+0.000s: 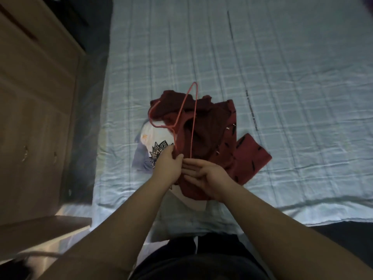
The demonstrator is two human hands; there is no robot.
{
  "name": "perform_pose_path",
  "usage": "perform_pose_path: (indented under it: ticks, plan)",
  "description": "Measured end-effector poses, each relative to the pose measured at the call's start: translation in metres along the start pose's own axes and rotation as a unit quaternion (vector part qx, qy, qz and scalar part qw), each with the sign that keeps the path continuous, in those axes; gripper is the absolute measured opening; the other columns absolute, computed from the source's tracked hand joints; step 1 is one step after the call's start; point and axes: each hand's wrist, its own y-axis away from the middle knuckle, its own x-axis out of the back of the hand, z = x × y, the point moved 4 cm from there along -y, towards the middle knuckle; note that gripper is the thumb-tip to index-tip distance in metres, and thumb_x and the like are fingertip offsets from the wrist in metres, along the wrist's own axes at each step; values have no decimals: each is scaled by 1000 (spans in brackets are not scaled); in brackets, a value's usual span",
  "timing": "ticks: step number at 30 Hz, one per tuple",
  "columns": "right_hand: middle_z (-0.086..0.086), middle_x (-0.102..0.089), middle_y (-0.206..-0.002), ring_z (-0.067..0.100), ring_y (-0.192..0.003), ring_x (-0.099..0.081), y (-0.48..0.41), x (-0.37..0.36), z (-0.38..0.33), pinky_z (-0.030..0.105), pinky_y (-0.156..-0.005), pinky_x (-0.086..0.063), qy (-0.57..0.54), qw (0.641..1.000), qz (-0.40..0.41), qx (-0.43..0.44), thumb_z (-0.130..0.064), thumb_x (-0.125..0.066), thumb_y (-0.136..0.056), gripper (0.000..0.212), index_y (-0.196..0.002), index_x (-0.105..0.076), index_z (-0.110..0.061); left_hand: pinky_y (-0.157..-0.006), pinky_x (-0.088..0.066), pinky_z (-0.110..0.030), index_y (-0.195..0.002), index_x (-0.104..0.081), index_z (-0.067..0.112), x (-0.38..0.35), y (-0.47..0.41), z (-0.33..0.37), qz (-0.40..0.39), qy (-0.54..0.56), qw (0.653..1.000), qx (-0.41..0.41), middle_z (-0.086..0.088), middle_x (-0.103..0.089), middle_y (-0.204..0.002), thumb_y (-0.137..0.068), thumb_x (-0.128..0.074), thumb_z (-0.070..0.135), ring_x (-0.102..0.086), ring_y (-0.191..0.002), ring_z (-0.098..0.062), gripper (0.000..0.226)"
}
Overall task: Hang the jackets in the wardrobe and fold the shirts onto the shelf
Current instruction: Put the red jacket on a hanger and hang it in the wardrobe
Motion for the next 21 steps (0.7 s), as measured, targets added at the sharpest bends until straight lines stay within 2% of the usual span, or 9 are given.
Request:
perform_pose_path:
  ticks: [2,5,9,12,14,18,21]
  plan:
    - [20,-62,-128,31,-116,-63,8,-18,9,39,-98,-52,7,999,33,24,14,-32,-87,51,-129,-55,-2,-81,-43,-29,-111,-61,11,22,15,-14,5,31,999,-17,-1,-63,-95,-94,-56,11,-61,-97,-25,18]
    - [15,-67,-117,29,-105,-67,19,-27,6,38,-89,-54,63,994,66,59,5,-35,-92,39,-121,-59,-8,-86,-42,-29,-119,-58,10,38,29,-23,3,46,999,-25,-1,-62,-104,-96,-53,11,-58,-103,-23,24]
    - [9,-69,-94,20,-78,-67,41,-44,-7,34,-76,-54,97,986,94,101,4,-44,-94,26,-107,-63,-10,-92,-44,-34,-125,-55,6,82,44,-31,59,80,995,-32,-13,-64,-115,-98,-51,12,-59,-106,-28,28]
    - [11,-67,-84,17,-66,-63,53,-52,-21,28,-64,-52,144,974,111,132,5,-52,-92,18,-100,-63,-8,-85,-44,-31,-117,-57,8,115,52,-30,67,100,992,-44,-10,-64,-109,-98,-49,12,-60,-102,-26,20]
    - [12,-65,-81,17,-63,-60,53,-56,-29,25,-58,-50,179,967,116,140,6,-54,-90,17,-97,-63,-7,-77,-39,-27,-110,-56,11,130,60,-32,62,93,992,-55,-3,-62,-100,-100,-47,12,-57,-95,-21,14]
    - [15,-66,-82,20,-63,-59,31,-60,-34,21,-47,-47,255,949,123,141,8,-56,-88,18,-93,-63,-7,-75,-39,-30,-110,-54,9,136,77,-58,66,76,994,-38,1,-56,-92,-101,-46,14,-53,-87,-17,14]
    - [13,-66,-86,20,-74,-62,-2,-57,-27,25,-56,-48,352,921,109,127,2,-59,-89,18,-92,-65,-14,-62,-37,-26,-94,-48,7,129,91,-90,97,67,993,17,-5,-54,-80,-101,-46,17,-51,-73,-18,12]
